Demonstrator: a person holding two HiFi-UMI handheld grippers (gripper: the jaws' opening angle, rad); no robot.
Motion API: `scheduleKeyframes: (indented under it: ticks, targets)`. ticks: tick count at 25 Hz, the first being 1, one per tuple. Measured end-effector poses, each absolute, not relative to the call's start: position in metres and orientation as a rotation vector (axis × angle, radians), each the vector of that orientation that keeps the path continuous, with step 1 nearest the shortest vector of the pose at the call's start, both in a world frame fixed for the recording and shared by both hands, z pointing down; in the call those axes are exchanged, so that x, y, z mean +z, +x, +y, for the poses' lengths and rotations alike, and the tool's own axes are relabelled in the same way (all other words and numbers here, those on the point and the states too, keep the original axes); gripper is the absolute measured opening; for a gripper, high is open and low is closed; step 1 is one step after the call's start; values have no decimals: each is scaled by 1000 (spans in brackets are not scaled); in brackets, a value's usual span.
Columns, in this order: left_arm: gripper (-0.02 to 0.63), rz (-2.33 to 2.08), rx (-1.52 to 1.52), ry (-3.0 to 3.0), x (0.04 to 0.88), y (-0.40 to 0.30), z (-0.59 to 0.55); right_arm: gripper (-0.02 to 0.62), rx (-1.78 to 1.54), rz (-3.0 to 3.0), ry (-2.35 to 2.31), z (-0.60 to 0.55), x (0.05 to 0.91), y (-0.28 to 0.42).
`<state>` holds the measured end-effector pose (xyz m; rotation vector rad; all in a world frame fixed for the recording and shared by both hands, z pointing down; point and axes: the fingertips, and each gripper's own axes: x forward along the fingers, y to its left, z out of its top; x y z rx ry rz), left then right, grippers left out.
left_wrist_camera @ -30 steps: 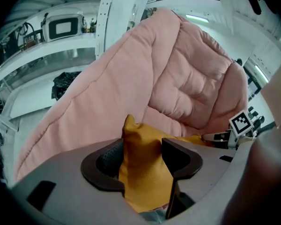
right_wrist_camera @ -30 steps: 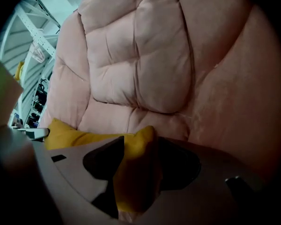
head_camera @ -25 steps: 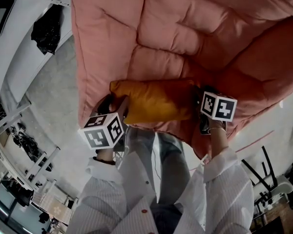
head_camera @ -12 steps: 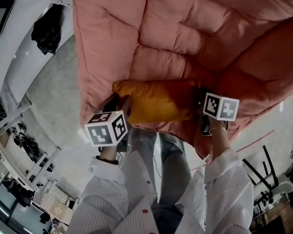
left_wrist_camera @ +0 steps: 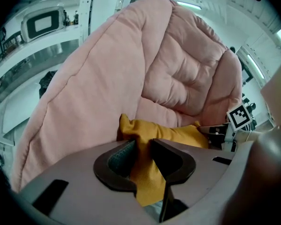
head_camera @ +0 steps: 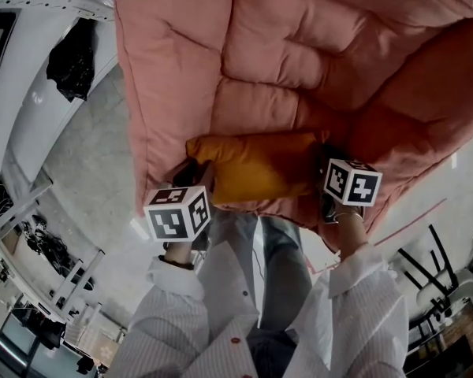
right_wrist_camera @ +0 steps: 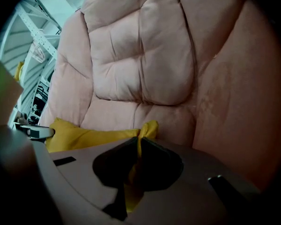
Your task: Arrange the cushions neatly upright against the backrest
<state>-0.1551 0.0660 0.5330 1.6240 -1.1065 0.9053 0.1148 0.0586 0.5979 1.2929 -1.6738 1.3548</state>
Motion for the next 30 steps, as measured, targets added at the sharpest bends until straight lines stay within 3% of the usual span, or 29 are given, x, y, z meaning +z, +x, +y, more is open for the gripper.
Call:
scheduleKeyframes:
  ticks: [30]
  targets:
    - [124,-841,934,2017,463,-82,-59,35,1270,-1684,1980,2,465,192]
